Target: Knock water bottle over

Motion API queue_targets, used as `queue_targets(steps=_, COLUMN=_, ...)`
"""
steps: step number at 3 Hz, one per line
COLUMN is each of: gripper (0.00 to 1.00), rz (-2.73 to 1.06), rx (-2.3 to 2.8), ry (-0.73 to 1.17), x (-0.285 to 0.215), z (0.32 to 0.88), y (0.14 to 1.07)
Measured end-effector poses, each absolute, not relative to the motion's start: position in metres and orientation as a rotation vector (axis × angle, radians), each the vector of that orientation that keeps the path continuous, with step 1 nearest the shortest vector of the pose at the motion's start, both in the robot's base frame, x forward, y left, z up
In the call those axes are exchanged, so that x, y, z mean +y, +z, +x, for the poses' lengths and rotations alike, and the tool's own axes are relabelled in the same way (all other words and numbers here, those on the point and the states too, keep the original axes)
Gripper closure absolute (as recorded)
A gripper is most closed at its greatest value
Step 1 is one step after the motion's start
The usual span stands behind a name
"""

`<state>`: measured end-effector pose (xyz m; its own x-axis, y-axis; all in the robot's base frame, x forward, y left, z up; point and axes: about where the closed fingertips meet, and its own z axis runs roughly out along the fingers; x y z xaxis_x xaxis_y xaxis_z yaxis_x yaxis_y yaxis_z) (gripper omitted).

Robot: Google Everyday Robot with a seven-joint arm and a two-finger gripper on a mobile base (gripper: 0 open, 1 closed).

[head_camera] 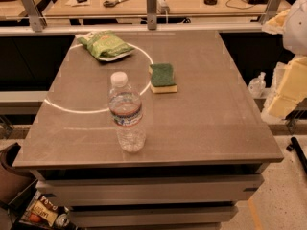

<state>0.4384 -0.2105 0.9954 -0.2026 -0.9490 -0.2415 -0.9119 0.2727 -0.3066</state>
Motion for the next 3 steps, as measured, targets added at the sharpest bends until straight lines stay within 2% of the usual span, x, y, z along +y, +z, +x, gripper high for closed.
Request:
queue_targets(steps=1, gripper=0.0, rz=-1.677, rx=2.099, ry=-0.023, x=-0.204, z=0.438, y=0.994)
queue_targets(steps=3, gripper=0.0, rz=-1.635, rx=1.812, ry=0.349, x=-0.181, z=0.435, y=0.976)
